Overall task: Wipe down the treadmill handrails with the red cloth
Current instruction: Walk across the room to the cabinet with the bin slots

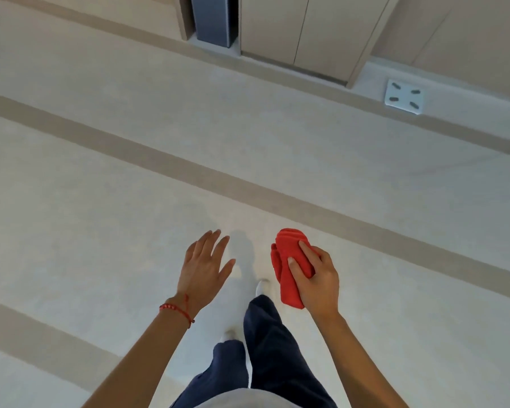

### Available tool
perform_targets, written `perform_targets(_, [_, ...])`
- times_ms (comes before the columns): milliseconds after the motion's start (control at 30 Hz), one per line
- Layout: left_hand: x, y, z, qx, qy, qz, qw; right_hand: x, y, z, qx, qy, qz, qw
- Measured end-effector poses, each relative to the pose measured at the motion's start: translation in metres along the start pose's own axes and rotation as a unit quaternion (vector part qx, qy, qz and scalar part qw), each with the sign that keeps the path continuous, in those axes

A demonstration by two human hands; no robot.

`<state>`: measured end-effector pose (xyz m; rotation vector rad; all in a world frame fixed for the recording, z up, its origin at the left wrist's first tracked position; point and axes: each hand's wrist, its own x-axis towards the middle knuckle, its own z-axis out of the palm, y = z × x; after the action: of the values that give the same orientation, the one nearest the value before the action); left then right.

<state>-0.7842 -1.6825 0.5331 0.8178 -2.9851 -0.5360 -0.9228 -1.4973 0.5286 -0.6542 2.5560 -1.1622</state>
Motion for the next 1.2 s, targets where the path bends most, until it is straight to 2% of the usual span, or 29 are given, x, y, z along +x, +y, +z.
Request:
perform_targets(233, [0.112,0.019,0.008,-0.005,-0.011,0.044,0.999,0.094,0.016,-0.012,-0.003,0.034,0.026,0.999])
perform_targets(567, [0.281,0.044,-0.011,-0.013,0.000,0.060,0.998,0.256,0.014,-0.045,-0.020,0.047,0.032,0.998])
perform_targets(1000, [0.515,0.026,-0.044,-0.007,0.009,0.119,0.993,0.470,-0.011,-0.032,-0.006,0.087,0.073,0.994])
perform_targets(1200, [0.633,0.028,-0.067,-0.001,0.013,0.149,0.989,0.576,-0.034,-0.035,-0.014,0.109,0.062,0.992])
